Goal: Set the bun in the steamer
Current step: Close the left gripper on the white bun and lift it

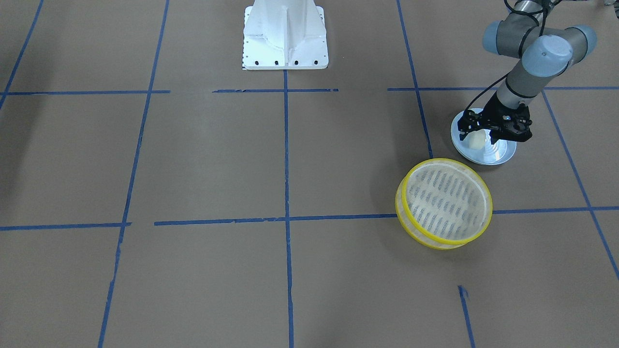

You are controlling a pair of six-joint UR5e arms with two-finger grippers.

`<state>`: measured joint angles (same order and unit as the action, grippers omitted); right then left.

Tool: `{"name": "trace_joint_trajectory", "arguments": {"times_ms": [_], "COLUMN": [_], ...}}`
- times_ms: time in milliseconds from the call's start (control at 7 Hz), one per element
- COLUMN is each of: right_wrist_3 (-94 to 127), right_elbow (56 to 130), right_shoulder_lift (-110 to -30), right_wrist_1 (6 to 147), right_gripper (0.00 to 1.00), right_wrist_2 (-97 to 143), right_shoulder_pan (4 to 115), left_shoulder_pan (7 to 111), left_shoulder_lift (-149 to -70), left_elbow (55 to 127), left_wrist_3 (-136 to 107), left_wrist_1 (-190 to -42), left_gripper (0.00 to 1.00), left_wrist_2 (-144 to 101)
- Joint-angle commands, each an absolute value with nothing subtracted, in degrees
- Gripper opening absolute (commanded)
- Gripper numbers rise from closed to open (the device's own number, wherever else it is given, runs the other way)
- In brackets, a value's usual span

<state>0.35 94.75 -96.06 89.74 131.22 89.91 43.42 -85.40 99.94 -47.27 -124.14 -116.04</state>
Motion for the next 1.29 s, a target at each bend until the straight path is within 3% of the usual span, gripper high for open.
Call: {"name": "trace_joint_trajectory", "arguments": {"times_ms": [0, 571, 1000, 1143], "right_wrist_3": [0.35, 0.35, 0.35, 0.35], "right_elbow": [94.75, 94.75, 94.75, 94.75], "right_shoulder_lift": [-96.06, -96.06, -96.06, -96.06], "right_wrist_1": [89.74, 89.74, 89.74, 89.74], "right_gripper": [1.0, 1.0, 1.0, 1.0], "right_wrist_2": [131.22, 131.22, 131.22, 131.22], "right_shoulder_pan": [89.91, 89.91, 89.91, 89.91], "left_shoulder_pan": [43.5, 43.77, 49.61, 54.62], "left_shoulder_lift": [-85.52, -84.9, -86.2, -92.4], "left_elbow": [98.97, 100.37, 108.43, 107.93], "left_wrist_3": [-47.2, -47.37, -47.46, -47.46], "left_wrist_1": [-124.19, -124.1, -118.87, -115.7], "left_gripper": [0.67, 0.35, 0.35, 0.35], "left_wrist_2": [-116.02, -116.81, -120.03, -124.06]}}
